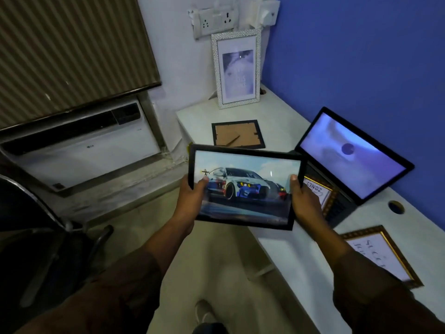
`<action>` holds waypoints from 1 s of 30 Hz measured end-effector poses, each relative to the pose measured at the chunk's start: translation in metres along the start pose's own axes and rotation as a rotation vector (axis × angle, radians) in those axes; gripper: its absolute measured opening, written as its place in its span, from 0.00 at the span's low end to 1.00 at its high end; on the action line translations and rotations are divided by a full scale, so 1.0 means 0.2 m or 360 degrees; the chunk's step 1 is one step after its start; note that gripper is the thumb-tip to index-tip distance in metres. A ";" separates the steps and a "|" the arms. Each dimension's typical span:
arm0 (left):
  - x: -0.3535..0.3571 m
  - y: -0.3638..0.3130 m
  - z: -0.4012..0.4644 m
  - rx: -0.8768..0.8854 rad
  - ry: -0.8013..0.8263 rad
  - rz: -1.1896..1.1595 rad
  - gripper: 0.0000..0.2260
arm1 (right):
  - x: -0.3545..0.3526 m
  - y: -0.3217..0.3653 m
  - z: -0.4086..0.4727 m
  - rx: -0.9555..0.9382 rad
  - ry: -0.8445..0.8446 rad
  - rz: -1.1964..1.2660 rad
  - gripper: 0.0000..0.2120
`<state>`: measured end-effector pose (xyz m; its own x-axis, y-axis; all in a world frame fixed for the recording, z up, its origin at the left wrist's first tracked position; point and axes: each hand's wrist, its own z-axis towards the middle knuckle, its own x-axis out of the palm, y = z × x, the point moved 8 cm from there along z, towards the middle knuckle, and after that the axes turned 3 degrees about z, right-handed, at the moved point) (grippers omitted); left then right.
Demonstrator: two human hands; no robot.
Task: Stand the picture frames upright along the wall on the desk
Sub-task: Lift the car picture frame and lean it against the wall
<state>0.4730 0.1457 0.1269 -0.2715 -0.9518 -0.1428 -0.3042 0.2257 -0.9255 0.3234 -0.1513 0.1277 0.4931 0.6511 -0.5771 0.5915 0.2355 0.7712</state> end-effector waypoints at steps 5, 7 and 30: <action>-0.12 -0.24 0.33 0.0160 0.0058 0.0030 0.19 | 0.11 0.28 0.20 -0.0082 -0.0119 0.0086 0.38; -0.13 -0.32 0.46 0.0161 0.0099 0.0035 0.23 | 0.10 0.40 0.28 -0.0167 -0.0167 0.0101 0.31; 0.73 -1.35 1.78 0.0507 0.0342 0.0104 0.22 | -0.43 0.99 1.53 -0.0133 -0.0338 -0.0015 0.36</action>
<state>0.8412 -0.1294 0.2316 -0.4765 -0.8646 -0.1593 0.0095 0.1761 -0.9843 0.5926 -0.3815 0.2484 0.6161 0.4841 -0.6213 0.5463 0.3056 0.7799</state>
